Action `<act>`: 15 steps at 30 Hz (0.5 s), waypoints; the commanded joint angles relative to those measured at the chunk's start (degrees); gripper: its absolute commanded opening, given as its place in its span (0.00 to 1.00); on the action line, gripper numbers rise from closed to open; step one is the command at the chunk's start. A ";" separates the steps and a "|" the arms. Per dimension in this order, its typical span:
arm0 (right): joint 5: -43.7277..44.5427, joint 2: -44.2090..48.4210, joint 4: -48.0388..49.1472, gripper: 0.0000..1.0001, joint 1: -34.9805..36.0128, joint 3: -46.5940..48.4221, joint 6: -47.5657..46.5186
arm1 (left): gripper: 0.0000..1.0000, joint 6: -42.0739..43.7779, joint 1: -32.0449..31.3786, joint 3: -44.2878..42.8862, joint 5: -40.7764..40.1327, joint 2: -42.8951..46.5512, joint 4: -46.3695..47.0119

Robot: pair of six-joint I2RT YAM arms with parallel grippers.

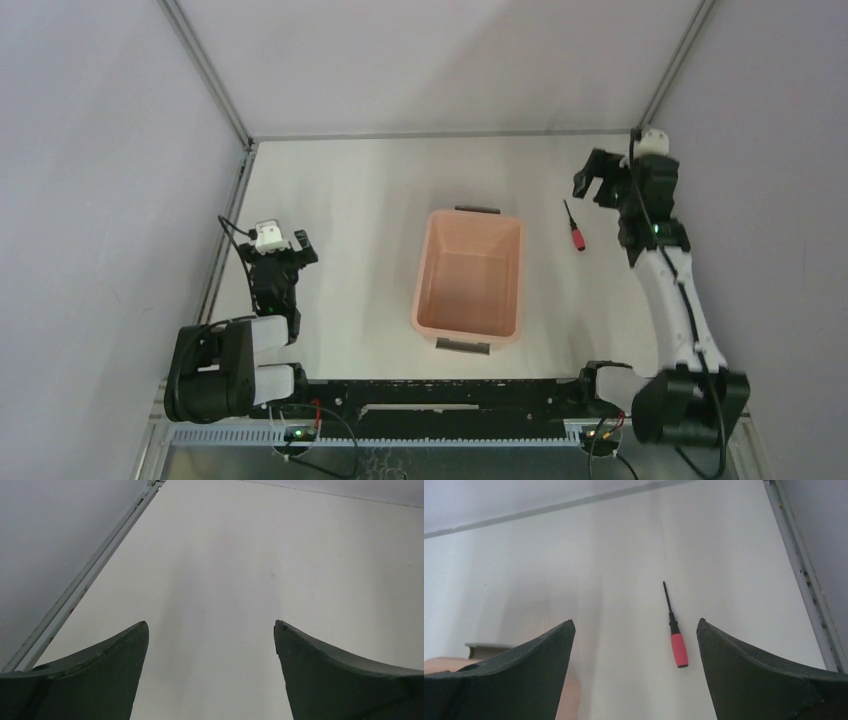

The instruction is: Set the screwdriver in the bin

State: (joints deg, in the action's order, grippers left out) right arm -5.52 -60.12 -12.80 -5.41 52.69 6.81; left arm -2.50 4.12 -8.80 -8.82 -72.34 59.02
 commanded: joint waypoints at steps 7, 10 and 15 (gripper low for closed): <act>4.20 -30.92 -26.03 1.00 -0.12 23.24 -2.64 | 1.00 1.10 -0.36 -2.15 -0.03 0.36 1.65; 4.63 -38.69 -27.49 0.99 -0.44 26.54 -3.53 | 1.00 1.10 -0.34 -2.14 -0.03 0.38 1.66; 4.77 -49.02 -29.32 0.88 -0.94 29.68 -3.54 | 1.00 1.10 -0.34 -2.12 -0.02 0.36 1.66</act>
State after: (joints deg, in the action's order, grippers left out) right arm -1.78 -106.87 -39.03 -5.91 79.61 4.12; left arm -2.50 4.12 -8.80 -8.82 -72.34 59.02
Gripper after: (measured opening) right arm 0.913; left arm 0.996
